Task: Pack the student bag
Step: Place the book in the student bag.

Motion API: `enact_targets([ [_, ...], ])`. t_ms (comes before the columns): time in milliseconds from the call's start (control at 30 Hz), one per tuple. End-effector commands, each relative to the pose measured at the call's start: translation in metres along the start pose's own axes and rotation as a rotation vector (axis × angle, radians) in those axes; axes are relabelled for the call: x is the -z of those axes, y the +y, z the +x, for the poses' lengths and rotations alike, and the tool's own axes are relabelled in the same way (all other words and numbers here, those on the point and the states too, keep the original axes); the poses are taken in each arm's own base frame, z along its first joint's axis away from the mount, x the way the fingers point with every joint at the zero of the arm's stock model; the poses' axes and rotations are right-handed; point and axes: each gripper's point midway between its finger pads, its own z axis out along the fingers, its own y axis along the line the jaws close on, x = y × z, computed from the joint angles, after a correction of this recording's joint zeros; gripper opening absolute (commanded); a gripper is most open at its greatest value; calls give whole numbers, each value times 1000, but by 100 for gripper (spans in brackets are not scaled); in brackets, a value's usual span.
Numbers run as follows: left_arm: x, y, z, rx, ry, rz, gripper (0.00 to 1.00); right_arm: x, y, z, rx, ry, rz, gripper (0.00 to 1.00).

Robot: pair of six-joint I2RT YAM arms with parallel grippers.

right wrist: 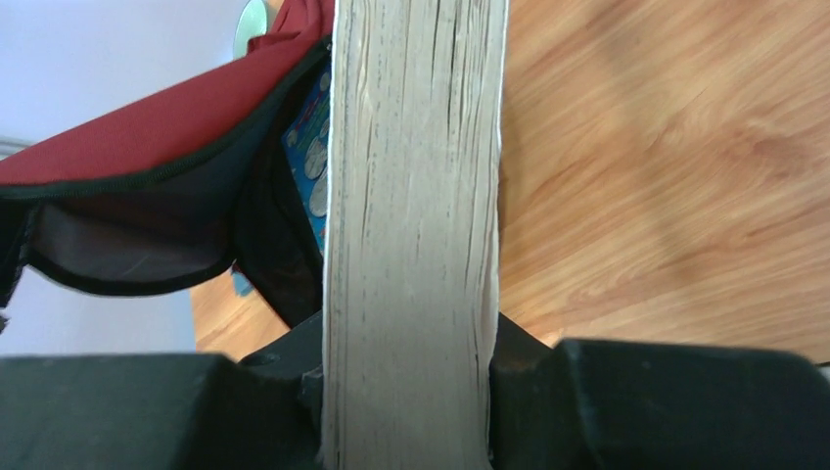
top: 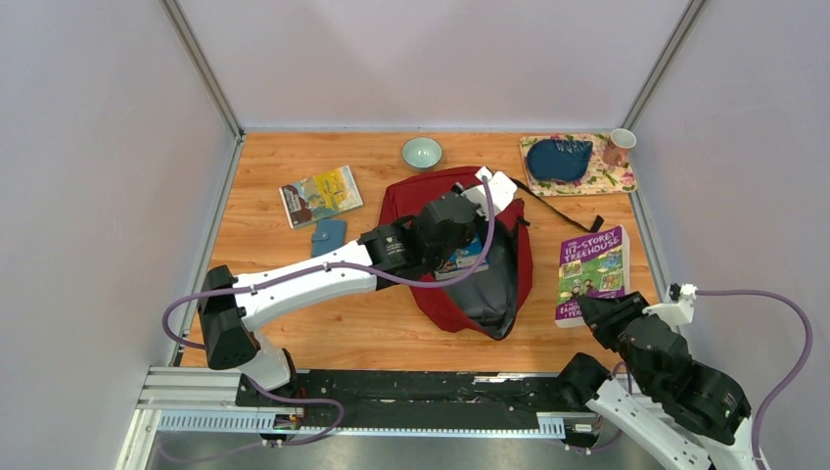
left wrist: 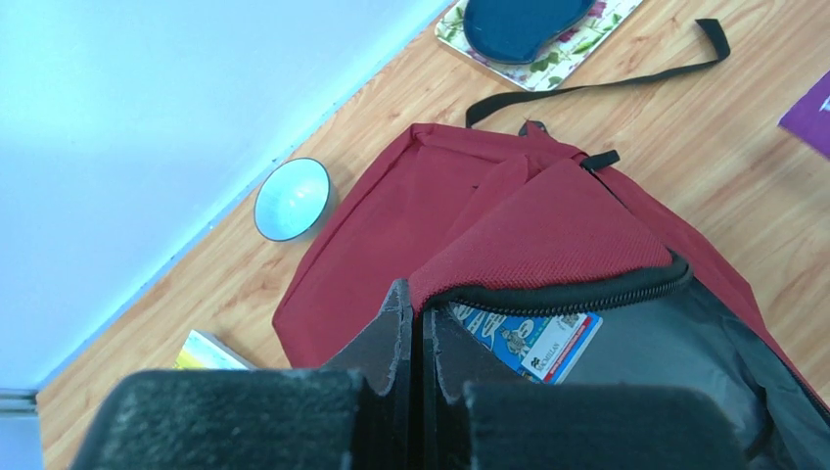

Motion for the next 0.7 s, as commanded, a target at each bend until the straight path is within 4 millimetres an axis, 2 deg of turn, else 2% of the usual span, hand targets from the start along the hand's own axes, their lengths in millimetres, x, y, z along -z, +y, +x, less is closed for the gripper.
enact_targets([
  [0,14,8,-37,94,-128,-8,0,18,46,2,-180,90,-192,0],
  [67,14,5,-32,96,-119,4,0,19,64,15,-171,152,-272,0],
  [100,13,3,-30,103,-116,7,0,25,85,23,-191,212,-356,0],
  [167,13,2,-28,106,-113,12,0,26,98,36,-202,279,-398,0],
  [200,13,0,-26,111,-107,14,0,22,103,51,-194,336,-401,0],
  [333,11,-1,-21,116,-88,9,0,12,113,82,-213,453,-414,0],
  [400,12,3,-22,134,-80,-11,0,12,122,87,-244,479,-440,0],
  [533,15,8,-26,148,-83,-25,0,1,123,105,-270,525,-424,0],
  [667,17,9,-30,152,-95,-16,0,-8,132,118,-286,565,-438,0],
])
